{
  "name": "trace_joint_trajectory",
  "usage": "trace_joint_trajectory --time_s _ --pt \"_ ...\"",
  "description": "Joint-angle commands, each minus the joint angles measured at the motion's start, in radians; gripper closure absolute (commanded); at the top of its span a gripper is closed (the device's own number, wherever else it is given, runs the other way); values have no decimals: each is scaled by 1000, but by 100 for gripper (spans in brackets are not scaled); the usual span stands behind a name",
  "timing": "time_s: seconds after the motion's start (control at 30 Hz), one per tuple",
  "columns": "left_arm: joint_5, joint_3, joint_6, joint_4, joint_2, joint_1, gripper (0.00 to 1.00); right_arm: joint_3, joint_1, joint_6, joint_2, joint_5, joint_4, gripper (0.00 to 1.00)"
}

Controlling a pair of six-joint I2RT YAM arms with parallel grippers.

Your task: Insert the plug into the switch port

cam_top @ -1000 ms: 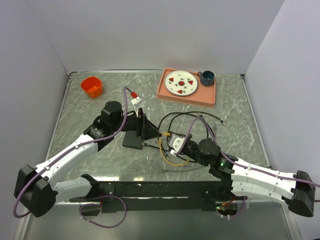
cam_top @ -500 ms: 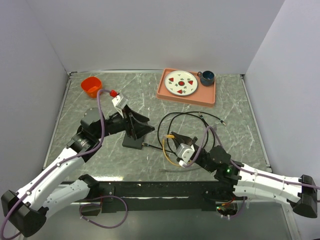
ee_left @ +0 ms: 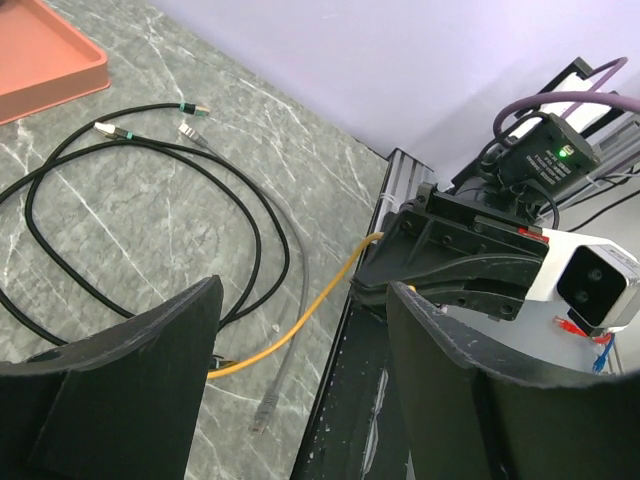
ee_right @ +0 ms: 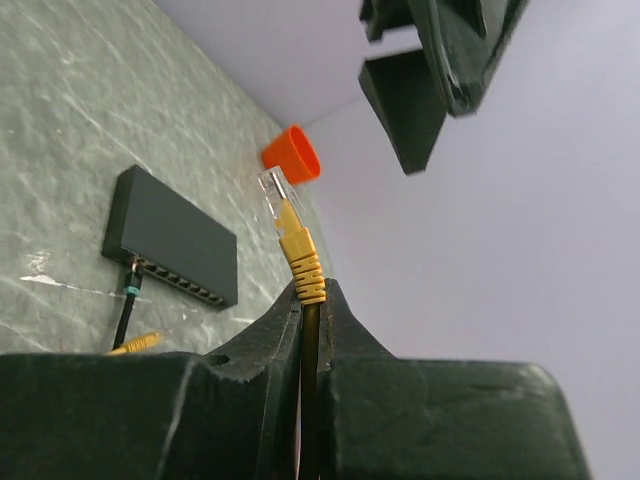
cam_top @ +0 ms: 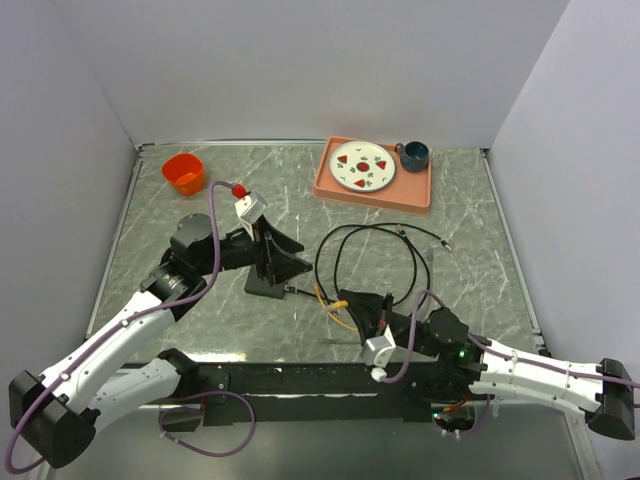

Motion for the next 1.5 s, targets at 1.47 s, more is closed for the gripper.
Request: trace_joint_trajectory --time_s 1.47 --pt "-109 15 69 17 72 -158 37 192 1 107 162 208 63 100"
